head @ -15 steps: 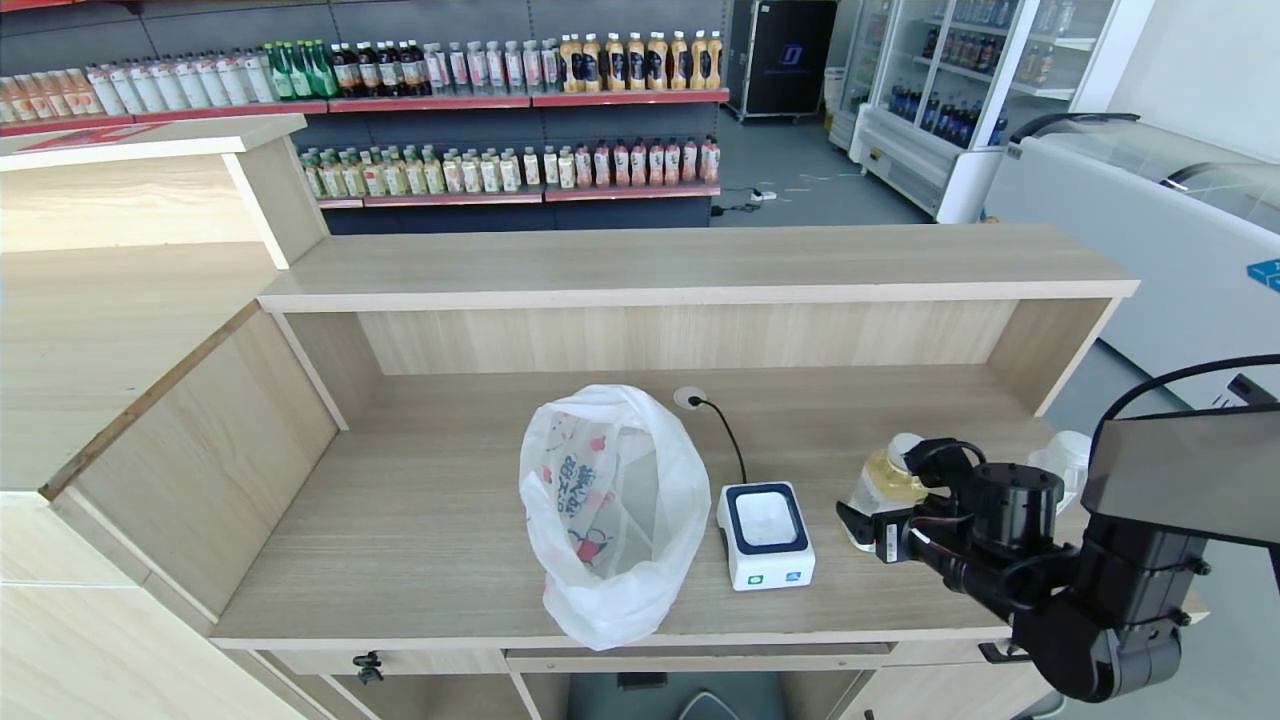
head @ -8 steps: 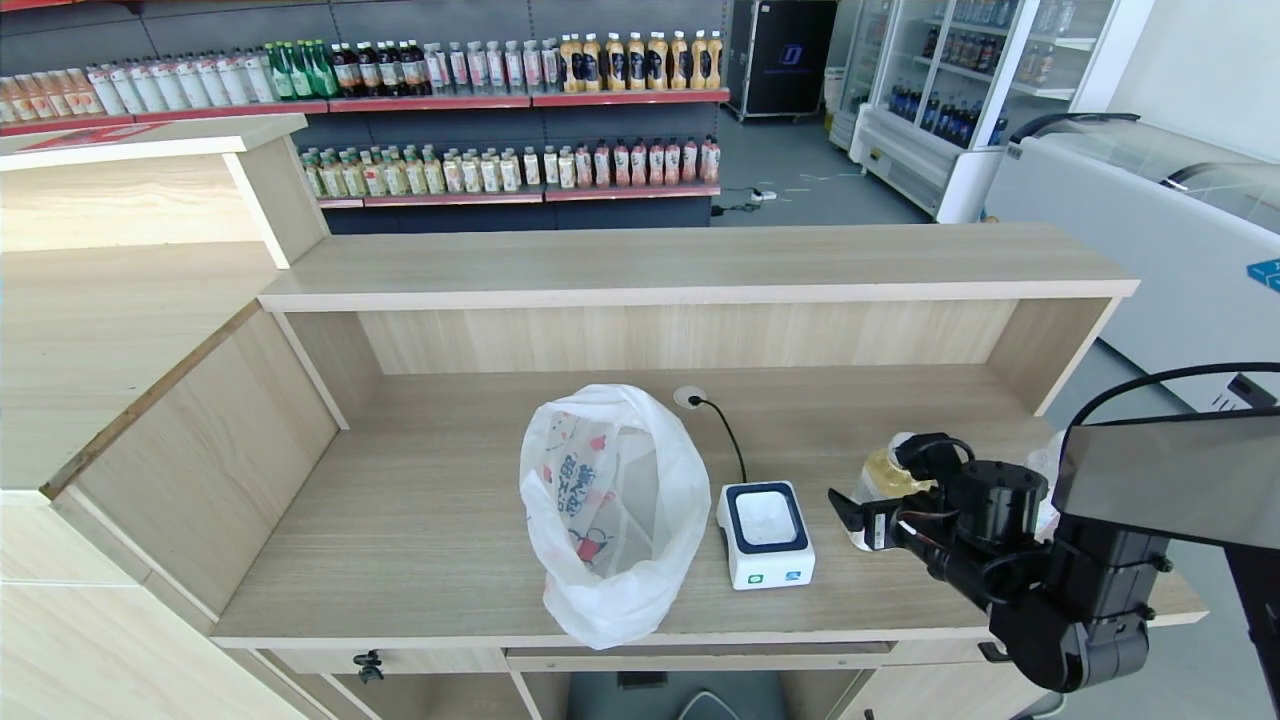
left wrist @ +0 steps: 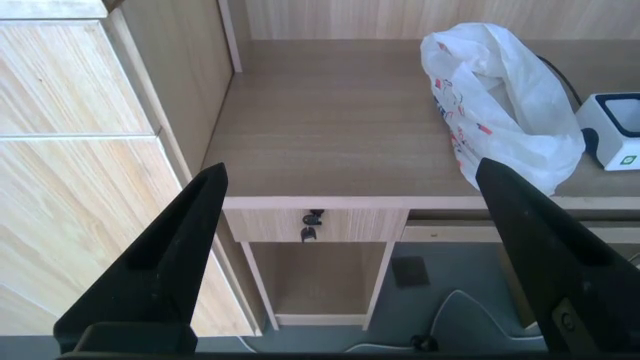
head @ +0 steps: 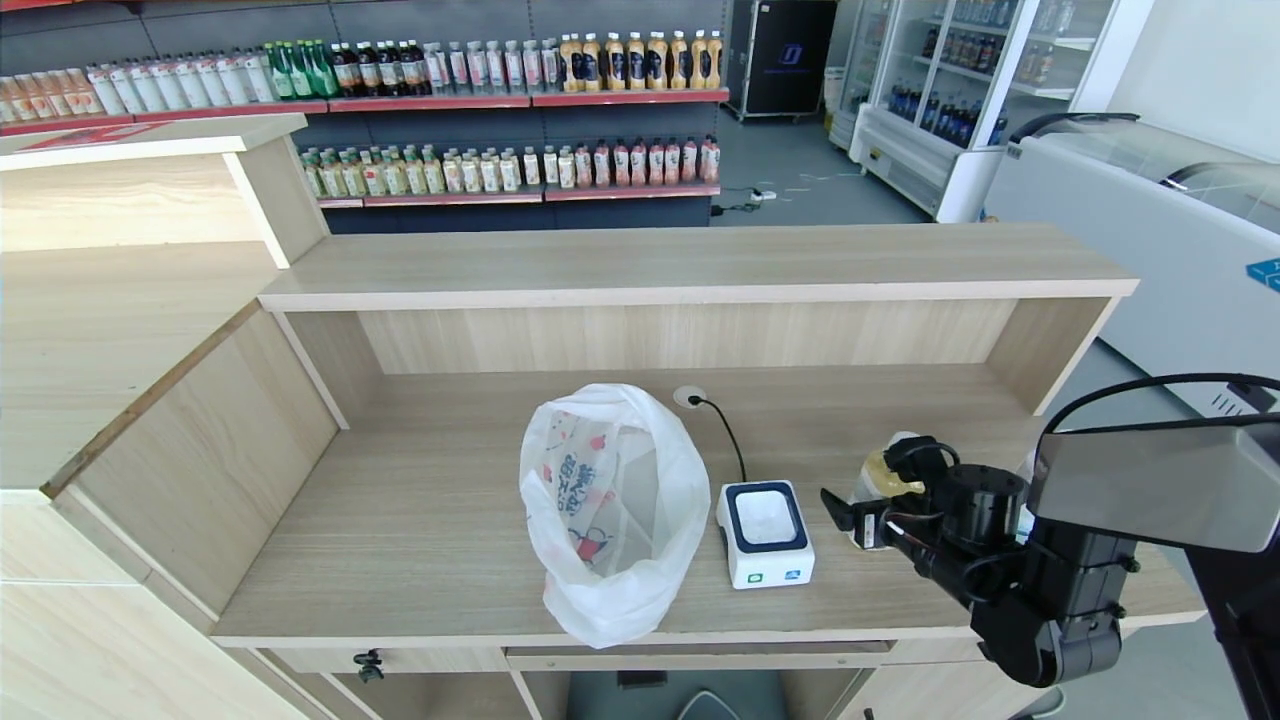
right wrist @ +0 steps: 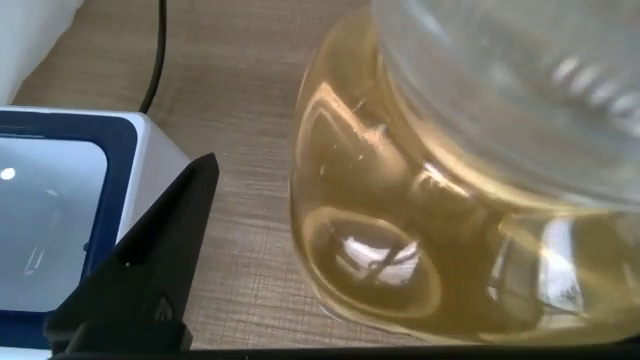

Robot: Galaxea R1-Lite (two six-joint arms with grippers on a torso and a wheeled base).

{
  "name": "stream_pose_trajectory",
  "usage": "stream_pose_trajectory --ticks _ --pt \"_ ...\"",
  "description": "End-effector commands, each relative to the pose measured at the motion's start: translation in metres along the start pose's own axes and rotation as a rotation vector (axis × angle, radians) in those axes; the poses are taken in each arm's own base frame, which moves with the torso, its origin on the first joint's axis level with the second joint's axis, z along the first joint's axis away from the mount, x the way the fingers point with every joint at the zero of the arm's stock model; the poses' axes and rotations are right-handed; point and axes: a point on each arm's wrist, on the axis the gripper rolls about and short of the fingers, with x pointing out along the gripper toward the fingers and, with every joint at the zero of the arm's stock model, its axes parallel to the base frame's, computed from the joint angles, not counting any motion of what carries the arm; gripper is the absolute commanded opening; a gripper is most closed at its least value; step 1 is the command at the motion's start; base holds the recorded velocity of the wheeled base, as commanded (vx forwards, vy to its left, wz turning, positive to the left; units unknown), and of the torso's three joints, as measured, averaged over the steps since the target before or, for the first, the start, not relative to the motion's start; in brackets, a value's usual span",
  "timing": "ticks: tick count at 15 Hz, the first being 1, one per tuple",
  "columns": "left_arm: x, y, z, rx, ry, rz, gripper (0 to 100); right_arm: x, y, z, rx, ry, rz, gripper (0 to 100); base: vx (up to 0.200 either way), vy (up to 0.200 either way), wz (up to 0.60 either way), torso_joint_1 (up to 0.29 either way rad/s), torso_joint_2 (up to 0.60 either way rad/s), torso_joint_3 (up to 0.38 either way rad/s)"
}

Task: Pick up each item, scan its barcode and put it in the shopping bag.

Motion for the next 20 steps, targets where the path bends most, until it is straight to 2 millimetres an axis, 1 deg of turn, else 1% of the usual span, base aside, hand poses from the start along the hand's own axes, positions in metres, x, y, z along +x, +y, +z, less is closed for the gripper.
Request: stream_pose_trajectory --ticks 1,3,5,6,8,11,12,14,15,16,17,18,19,20 --pt "0.0 0.0 0.0 0.0 -0.001 0.0 100 0.005 0.0 -0.001 -0.006 -0.012 0.0 100 0.0 0.0 0.0 0.0 0.0 0.0" --pt "0.0 0.0 0.0 0.0 -0.001 0.0 100 0.013 0.001 0.0 -0.006 -0.033 0.008 100 0.0 0.0 0.0 0.0 0.0 0.0" --pt "0.0 0.0 0.0 0.0 -0.001 0.0 100 0.014 0.001 -0.002 -0.006 -0.032 0.037 100 0.0 0.0 0.0 0.0 0.0 0.0" --pt "0.0 0.0 0.0 0.0 -0.001 0.0 100 0.014 0.002 -0.002 -0.006 -0.033 0.054 0 0.0 0.0 0.0 0.0 0.0 0.0" --pt "0.0 0.0 0.0 0.0 -0.001 0.0 100 0.016 0.001 0.001 -0.012 -0.047 0.059 0 0.0 0.0 0.0 0.0 0.0 0.0" --pt "0.0 0.0 0.0 0.0 -0.001 0.0 100 0.018 -0.005 0.001 -0.045 -0.047 0.043 0 0.0 0.0 0.0 0.0 0.0 0.0" --pt "0.0 0.0 0.0 0.0 -0.001 0.0 100 0.019 -0.006 0.004 -0.048 -0.064 0.042 0 0.0 0.0 0.0 0.0 0.0 0.0" --pt "0.0 0.0 0.0 0.0 -0.001 0.0 100 0.018 -0.006 0.006 -0.067 -0.069 0.041 0 0.0 0.0 0.0 0.0 0.0 0.0" --pt "0.0 0.0 0.0 0.0 -0.001 0.0 100 0.017 -0.008 0.003 -0.091 -0.055 0.035 0 0.0 0.0 0.0 0.0 0.0 0.0" --pt "0.0 0.0 0.0 0.0 -0.001 0.0 100 0.016 -0.011 0.005 -0.084 -0.058 0.035 0 0.0 0.0 0.0 0.0 0.0 0.0" --pt "0.0 0.0 0.0 0.0 -0.001 0.0 100 0.014 -0.013 0.016 -0.061 -0.078 0.043 0 0.0 0.0 0.0 0.0 0.0 0.0" --pt "0.0 0.0 0.0 0.0 -0.001 0.0 100 0.007 -0.017 0.036 -0.026 -0.095 0.048 0 0.0 0.0 0.0 0.0 0.0 0.0" --pt "0.0 0.0 0.0 0.0 -0.001 0.0 100 -0.006 -0.021 0.066 0.012 -0.117 0.05 0 0.0 0.0 0.0 0.0 0.0 0.0" --pt "0.0 0.0 0.0 0.0 -0.001 0.0 100 -0.016 -0.028 0.088 0.037 -0.13 0.051 0 0.0 0.0 0.0 0.0 0.0 0.0"
